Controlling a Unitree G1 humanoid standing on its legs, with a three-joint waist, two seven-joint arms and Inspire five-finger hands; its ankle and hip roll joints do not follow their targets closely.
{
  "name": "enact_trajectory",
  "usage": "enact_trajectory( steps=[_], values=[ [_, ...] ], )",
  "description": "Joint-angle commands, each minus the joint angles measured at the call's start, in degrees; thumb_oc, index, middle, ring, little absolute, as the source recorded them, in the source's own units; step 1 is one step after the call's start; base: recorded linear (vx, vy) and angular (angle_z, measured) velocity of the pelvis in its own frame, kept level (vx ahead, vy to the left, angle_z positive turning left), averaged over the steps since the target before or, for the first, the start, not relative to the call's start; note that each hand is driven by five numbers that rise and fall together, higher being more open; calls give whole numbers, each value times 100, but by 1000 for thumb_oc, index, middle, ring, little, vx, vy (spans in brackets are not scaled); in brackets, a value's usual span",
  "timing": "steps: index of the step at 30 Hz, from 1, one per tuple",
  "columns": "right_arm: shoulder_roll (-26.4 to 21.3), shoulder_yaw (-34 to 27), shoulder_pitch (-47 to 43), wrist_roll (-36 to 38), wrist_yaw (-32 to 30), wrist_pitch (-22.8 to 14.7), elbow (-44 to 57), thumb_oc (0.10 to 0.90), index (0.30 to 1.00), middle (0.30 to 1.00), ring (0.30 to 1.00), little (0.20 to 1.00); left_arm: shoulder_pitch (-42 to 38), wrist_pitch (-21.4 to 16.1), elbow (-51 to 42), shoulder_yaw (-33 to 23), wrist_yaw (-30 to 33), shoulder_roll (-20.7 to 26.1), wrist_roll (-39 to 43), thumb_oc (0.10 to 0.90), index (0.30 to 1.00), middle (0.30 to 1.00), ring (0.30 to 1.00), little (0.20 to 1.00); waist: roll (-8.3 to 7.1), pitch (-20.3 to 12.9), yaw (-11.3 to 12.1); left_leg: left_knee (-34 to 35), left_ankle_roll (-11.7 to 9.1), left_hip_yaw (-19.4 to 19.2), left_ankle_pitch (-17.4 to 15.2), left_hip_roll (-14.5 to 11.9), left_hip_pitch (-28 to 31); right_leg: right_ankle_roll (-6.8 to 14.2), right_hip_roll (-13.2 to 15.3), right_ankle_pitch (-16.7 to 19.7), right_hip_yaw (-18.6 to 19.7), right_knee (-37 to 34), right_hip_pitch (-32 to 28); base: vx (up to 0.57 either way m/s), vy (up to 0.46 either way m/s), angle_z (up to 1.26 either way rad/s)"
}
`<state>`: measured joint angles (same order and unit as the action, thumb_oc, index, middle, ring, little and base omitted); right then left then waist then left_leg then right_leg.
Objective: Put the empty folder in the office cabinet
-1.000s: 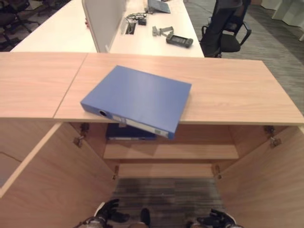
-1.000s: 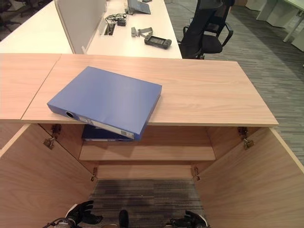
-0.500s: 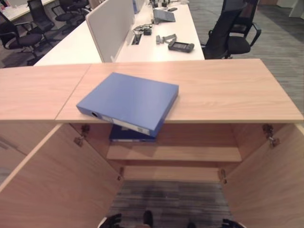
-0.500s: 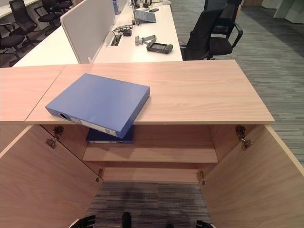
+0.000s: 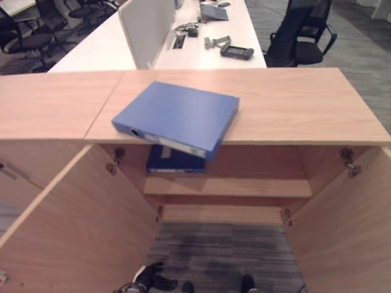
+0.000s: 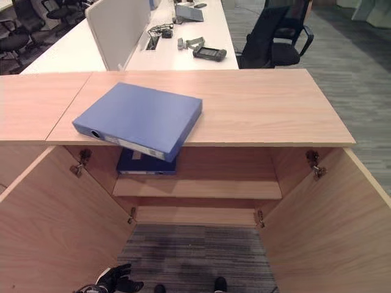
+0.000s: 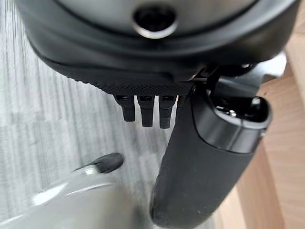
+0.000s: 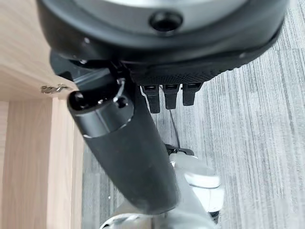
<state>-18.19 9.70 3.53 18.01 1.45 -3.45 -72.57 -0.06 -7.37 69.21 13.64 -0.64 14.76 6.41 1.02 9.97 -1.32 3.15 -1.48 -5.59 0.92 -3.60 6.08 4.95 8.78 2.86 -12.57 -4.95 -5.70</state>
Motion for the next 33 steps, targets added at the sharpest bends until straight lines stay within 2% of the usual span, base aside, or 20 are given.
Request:
enact_trajectory(
  steps=[1,8,11,15,16,17,20,22,24,26,33],
  values=[
    [-244,-70,-517,-214,-9,-170,-14,800,900,900,900,900,-316,-102,-42,-10,41,209,-125,800,900,900,900,900,92,34,181,-166,-457,107,-322,-251,122,146,-138,-747,170,506,-194,35,95,15],
    [-164,-47,-488,-255,-1,-134,-52,800,900,900,900,900,-354,-137,-145,-31,101,277,-157,800,900,900,900,900,90,-89,202,130,-355,118,-289,-161,287,229,-99,-744,176,555,-183,25,65,8],
    [-168,-61,-479,-283,-39,-137,-82,800,900,900,900,900,-432,-238,-495,14,296,380,-283,800,900,900,900,900,66,-121,238,153,-336,164,-290,-137,297,249,-79,-723,171,501,-231,10,26,1],
    [-90,-177,-496,-310,-322,-328,-77,800,900,900,900,900,-519,-394,-2131,-97,1245,794,-1130,800,900,900,900,900,-43,-94,414,151,-321,279,-300,-93,252,296,-48,-687,80,432,-280,-16,-5,5],
    [-57,-290,-428,-348,-389,-399,-61,800,900,900,900,900,-252,-458,-3241,-229,1610,1108,-1808,800,900,900,900,900,-102,-65,513,151,-325,317,-309,-95,231,330,-40,-679,40,397,-297,-22,-41,9],
    [-46,-283,-419,-351,-391,-400,-60,800,900,900,900,900,-207,-430,-3298,-246,1605,1118,-1826,800,900,900,900,900,-113,-72,509,150,-324,316,-311,-93,236,331,-39,-679,40,393,-304,-12,-45,13],
    [-39,-425,-300,-426,-451,-451,-54,800,900,900,900,900,187,-523,-4534,-566,2104,1536,-2815,800,900,900,900,900,-172,-75,631,159,-333,329,-332,-97,221,370,-31,-675,-4,331,-352,14,-30,12],
    [4,-426,-263,-455,-480,-442,-55,800,900,900,900,900,355,-528,-5154,-807,2312,1607,-3144,800,900,900,900,900,-202,-91,671,167,-340,320,-354,-95,228,385,-33,-665,-3,290,-367,0,0,0],
    [33,-400,-251,-470,-481,-428,-57,800,900,900,900,900,436,-542,-5396,-942,2394,1606,-3250,800,900,900,900,900,-212,-98,678,167,-347,313,-358,-101,232,387,-39,-659,6,268,-375,0,0,0],
    [78,-333,-250,-433,-448,-393,-42,800,900,900,900,900,373,-579,-5937,-1069,2555,1758,-3621,800,900,900,900,900,-216,-121,684,181,-360,317,-370,-115,246,386,-48,-647,13,222,-400,12,-6,2],
    [147,-180,-261,-344,-373,-376,27,800,900,900,900,900,10,-646,-6977,-1291,2690,2166,-4136,800,900,900,900,900,-169,-139,636,185,-383,301,-394,-125,304,386,-65,-635,41,184,-434,0,0,0]
  ],
)
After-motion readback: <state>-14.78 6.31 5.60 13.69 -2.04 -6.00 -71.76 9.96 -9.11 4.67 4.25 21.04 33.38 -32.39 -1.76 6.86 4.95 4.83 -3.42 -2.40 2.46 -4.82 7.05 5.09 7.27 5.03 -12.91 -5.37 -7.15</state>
